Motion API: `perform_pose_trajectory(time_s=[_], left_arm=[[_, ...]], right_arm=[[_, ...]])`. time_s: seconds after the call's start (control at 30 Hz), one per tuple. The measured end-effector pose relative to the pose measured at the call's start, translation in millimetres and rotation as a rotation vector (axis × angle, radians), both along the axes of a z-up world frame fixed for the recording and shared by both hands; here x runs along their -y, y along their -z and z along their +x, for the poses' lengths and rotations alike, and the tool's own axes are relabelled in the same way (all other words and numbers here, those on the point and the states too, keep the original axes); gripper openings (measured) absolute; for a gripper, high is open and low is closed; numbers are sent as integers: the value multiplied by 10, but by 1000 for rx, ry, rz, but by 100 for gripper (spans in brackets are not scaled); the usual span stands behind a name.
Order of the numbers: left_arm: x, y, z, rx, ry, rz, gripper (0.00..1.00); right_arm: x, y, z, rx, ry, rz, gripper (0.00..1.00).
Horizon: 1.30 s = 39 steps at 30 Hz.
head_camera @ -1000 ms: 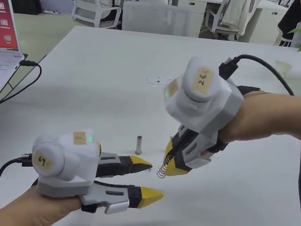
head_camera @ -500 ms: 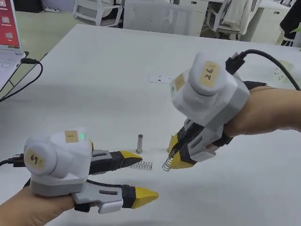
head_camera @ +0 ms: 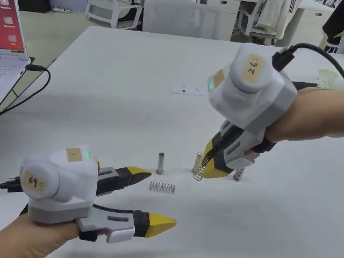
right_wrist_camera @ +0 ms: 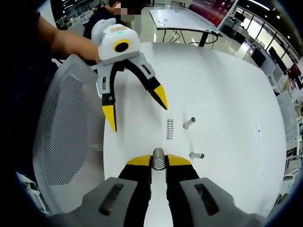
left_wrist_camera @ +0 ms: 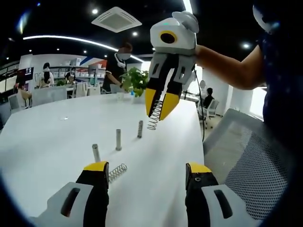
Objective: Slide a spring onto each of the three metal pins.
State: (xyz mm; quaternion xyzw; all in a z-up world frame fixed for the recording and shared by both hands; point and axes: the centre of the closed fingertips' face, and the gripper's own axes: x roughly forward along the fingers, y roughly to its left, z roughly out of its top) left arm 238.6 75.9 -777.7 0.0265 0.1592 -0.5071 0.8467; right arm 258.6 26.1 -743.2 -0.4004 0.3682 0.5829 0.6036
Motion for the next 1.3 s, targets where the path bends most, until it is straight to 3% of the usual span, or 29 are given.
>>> perform_pose_trajectory(time_s=[0.7,1.3], left_arm=[[-168,36,47,18,-59,40,69],[-209,38,46,16,-70,51,69]], right_arm=[[160,-76,346,34,52,-35,8],[108,124,718,30,66,-96,8]])
